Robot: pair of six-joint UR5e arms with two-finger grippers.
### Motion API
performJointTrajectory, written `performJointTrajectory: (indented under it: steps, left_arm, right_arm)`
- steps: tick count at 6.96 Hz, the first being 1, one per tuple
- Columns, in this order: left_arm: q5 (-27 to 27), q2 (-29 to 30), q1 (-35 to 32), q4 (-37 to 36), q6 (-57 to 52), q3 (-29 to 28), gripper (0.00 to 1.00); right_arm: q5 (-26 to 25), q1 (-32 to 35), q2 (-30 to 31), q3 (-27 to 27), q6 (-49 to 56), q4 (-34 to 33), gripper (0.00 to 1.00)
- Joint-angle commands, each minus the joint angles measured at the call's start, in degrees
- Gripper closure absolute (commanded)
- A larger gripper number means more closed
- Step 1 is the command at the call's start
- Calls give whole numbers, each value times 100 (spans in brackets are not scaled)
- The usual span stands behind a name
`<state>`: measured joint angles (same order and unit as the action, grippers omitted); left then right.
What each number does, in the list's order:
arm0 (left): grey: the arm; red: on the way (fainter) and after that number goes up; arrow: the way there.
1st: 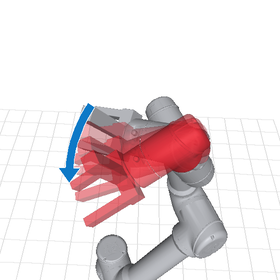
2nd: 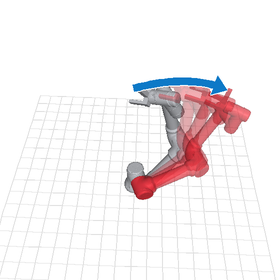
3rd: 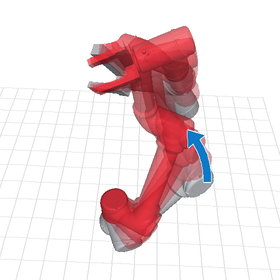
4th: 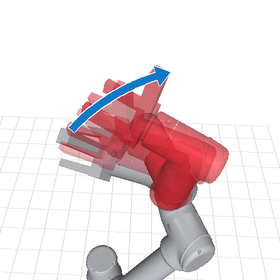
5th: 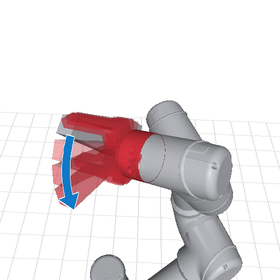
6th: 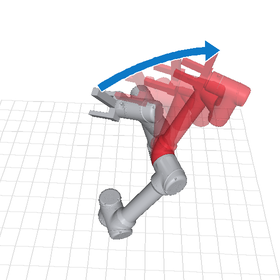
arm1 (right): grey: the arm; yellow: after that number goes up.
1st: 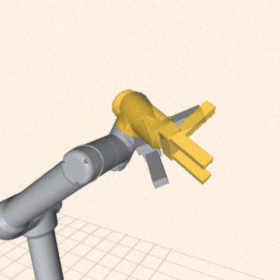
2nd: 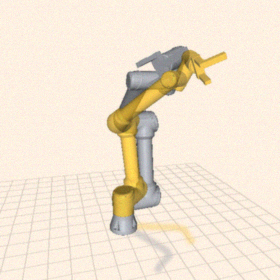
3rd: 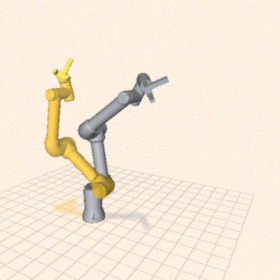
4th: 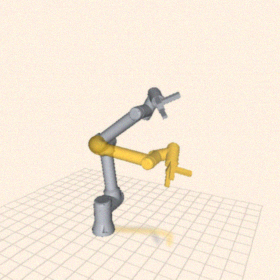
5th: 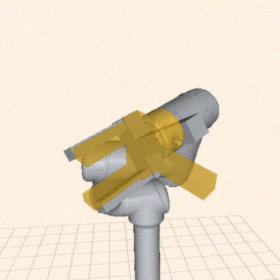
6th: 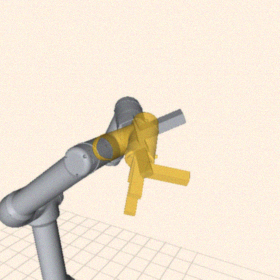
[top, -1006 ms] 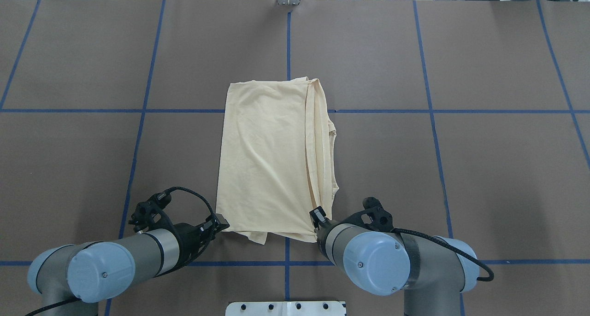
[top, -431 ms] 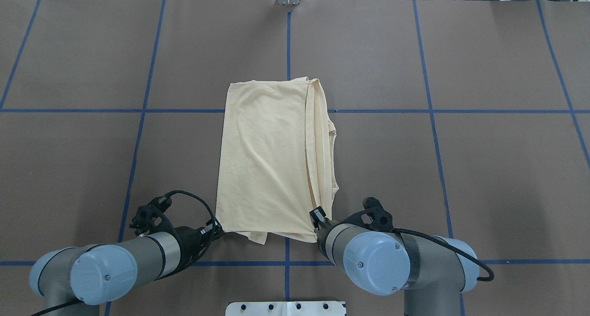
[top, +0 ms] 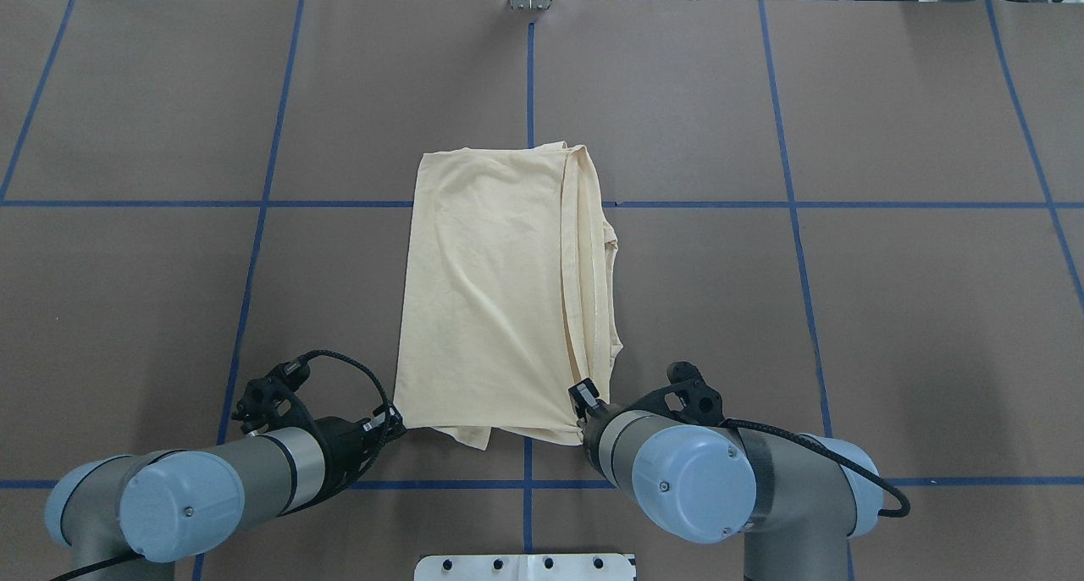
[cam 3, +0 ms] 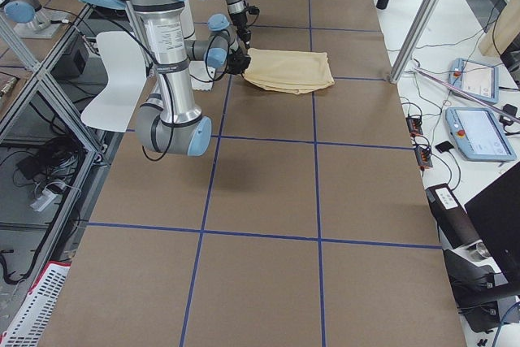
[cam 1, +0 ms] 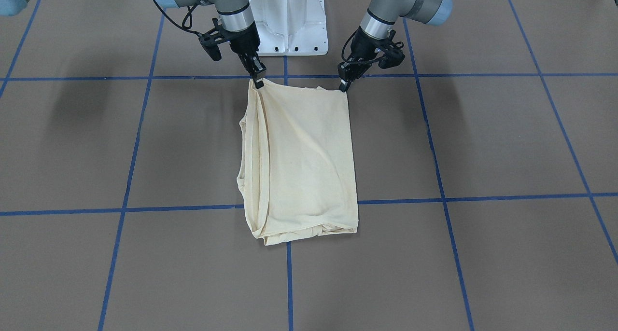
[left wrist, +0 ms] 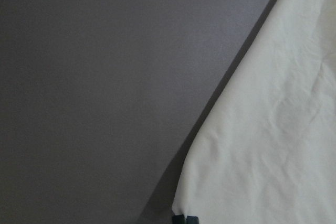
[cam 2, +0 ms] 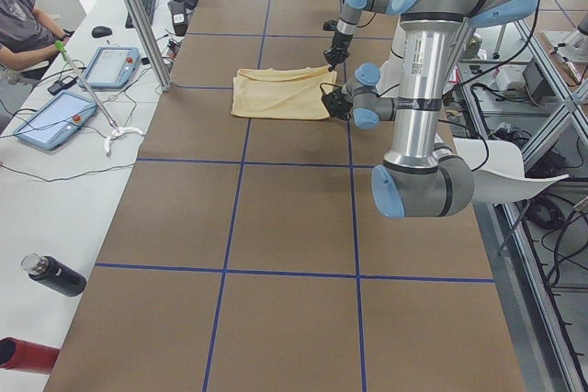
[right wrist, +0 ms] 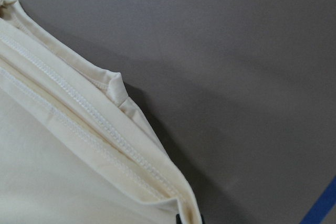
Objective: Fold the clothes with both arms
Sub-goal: 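Lift the near edge with both grippers and fold it over the far edge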
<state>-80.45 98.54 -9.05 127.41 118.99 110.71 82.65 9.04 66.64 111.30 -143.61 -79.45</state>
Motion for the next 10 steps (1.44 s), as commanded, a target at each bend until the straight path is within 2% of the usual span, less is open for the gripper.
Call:
performJointTrajectory:
  steps: [1, 2, 3, 4, 5, 6, 7, 8, 10]
  left_arm:
    - [-32, -281, 0, -6, -42, 422, 100]
    - [-58, -318, 0, -6, -42, 643, 100]
    - [-224, -283, 0, -6, -42, 897, 100]
    - [-652, -248, -96, -67, -112, 1100, 100]
    - [-874, 13, -584, -172, -513, 1102, 100]
    - [-972, 251, -1015, -434, -1100, 1024, 100]
    - [-1138, 593, -1541, -497, -1445, 692, 100]
    - [-1514, 970, -1973, -507, -1709, 184, 100]
    - [-1597, 1395, -2590, -446, -2202, -626, 100]
  right_arm:
    - [-12, 1, 51, 76, -26, 0, 100]
    - [-12, -8, 156, 329, -44, -9, 100]
    - [-3, -25, 218, 810, -53, -357, 100]
    - [32, -43, 114, 945, -44, -700, 100]
    - [58, 210, 78, 947, 43, -703, 100]
    - [363, 665, 25, 886, 183, -703, 100]
    - [766, 1217, -254, 633, 671, -668, 100]
    - [1084, 1640, -544, 152, 798, -659, 100]
    - [1663, 2292, -1220, -1016, 1430, -572, 100]
